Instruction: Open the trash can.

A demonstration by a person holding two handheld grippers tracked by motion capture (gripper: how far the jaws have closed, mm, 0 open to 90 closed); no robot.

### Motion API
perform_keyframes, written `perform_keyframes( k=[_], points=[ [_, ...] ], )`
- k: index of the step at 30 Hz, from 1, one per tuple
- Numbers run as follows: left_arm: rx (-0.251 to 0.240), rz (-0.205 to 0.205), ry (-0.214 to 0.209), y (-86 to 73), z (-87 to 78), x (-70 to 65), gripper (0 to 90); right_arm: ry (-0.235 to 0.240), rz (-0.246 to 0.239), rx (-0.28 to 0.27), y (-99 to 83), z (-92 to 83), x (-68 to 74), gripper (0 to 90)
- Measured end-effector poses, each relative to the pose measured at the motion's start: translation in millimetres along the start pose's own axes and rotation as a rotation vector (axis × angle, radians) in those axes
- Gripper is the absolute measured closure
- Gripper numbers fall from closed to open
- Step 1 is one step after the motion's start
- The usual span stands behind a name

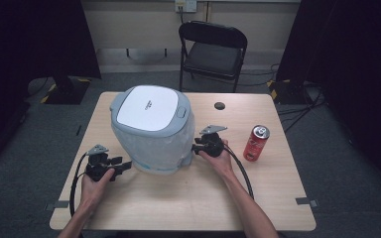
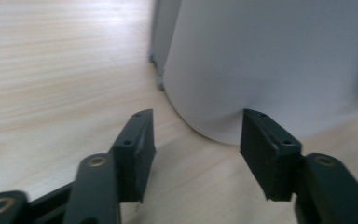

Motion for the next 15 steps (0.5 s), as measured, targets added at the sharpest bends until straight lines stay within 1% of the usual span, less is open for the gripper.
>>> perform_keyframes(
  k=[1,2,3,4,6,7,8,9,10,11,12,13,14,15],
  points=[
    [0.0,0.0,0.0,0.0,0.0,0.0,47.0,0.0,0.0,0.0,0.0,0.0,0.0,57.9],
    [0.001,-0.009,0.001,1.5,1.3,2.4,47.0,0.033,-0.029,0.007,-4.8,-3.2,8.3,56.4],
    [0.001,-0.009,0.001,1.5,1.3,2.4,47.2,0.034,-0.047,0.011,-7.0,-5.1,13.9,56.6],
    [0.014,0.003,0.012,3.3,3.0,2.4,47.2,0.024,-0.058,0.004,-9.3,-7.8,17.9,57.6],
    [0.016,0.003,0.007,5.5,4.9,1.9,47.2,0.029,-0.063,0.007,-16.5,-13.1,26.2,57.7],
    [0.016,0.003,0.007,5.5,4.9,1.9,47.1,0.044,-0.063,0.008,-20.5,-16.0,30.5,57.7],
    [0.013,0.004,0.012,9.1,8.3,1.2,47.1,0.059,-0.07,0.011,-24.5,-18.6,36.6,57.3],
    [0.014,0.007,0.015,11.3,10.0,1.1,47.2,0.064,-0.086,0.012,-28.3,-21.3,43.3,57.1],
    [0.011,0.01,0.018,13.7,11.6,1.2,47.2,0.071,-0.091,0.008,-31.4,-23.7,50.0,56.9],
    [0.011,0.01,0.018,13.7,11.6,1.2,47.1,0.071,-0.091,0.008,-31.4,-23.7,50.0,56.9],
    [0.005,0.006,0.0,17.2,15.0,0.3,46.0,0.072,-0.121,0.018,-36.3,-26.0,61.8,54.8],
    [0.006,0.006,0.003,19.1,16.7,-1.2,45.4,0.076,-0.123,0.018,-38.1,-26.6,64.4,53.8],
    [0.01,0.016,0.012,20.8,17.6,-1.9,45.4,0.078,-0.118,0.024,-39.5,-27.2,62.1,50.1],
    [0.008,0.01,0.02,22.5,18.3,-2.0,45.1,0.07,-0.106,0.033,-40.3,-28.0,57.3,54.2]
  ],
)
Point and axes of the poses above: each handheld gripper's, and its own axes: z roughly forward along the jaws, y roughly out of its top, x roughly to its left, the point moved 3 cm from there along z, roughly forward along the jaws, and after that the axes turned 12 degrees about x, right-handed, at the moved point
